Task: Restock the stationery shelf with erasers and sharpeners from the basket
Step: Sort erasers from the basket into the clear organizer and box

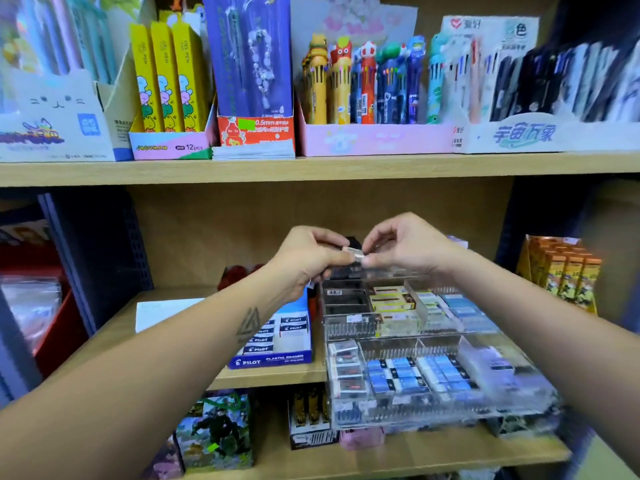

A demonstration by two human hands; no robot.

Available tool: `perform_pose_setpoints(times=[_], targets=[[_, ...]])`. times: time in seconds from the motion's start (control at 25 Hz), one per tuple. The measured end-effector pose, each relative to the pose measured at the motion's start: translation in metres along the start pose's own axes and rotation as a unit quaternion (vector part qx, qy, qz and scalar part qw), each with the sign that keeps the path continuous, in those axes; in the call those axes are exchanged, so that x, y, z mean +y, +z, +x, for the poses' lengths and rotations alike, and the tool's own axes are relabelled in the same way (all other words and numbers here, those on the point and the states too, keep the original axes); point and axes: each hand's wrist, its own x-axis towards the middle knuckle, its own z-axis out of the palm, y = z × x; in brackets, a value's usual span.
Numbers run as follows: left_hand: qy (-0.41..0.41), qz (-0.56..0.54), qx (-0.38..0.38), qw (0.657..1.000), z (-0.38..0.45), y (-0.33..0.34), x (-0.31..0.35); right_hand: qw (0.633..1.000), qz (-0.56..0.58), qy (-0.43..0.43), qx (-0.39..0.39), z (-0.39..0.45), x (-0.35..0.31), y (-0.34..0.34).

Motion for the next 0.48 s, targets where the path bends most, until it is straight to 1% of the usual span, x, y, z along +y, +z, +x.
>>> perform_pose_setpoints(times=[0.08,0.16,0.24,0.36,0.4,0.48], targets=[[0.004,0.032,0.017,0.999,0.018,0.02,0.009,0.994,-0.087,0.014,0.071,0.009,0.012,-0.021],[0.005,0.081,0.039,0.996,0.032,0.032,0.013,0.978,-0.158,0.06,0.12,0.014,0.026,-0.039],[0.04,0.17,0.038,0.984,0.044,0.037,0.012,0.967,-0.207,0.083,0.12,0.016,0.04,-0.047],[0.102,0.332,-0.007,0.938,0.053,0.038,0.002,0.961,-0.24,0.083,0.113,0.025,0.048,-0.051],[0.112,0.362,-0.018,0.925,0.055,0.038,-0.002,0.96,-0.24,0.089,0.109,0.029,0.049,-0.052],[0.12,0.385,-0.023,0.915,0.057,0.037,-0.004,0.963,-0.236,0.102,0.085,0.038,0.051,-0.054]])
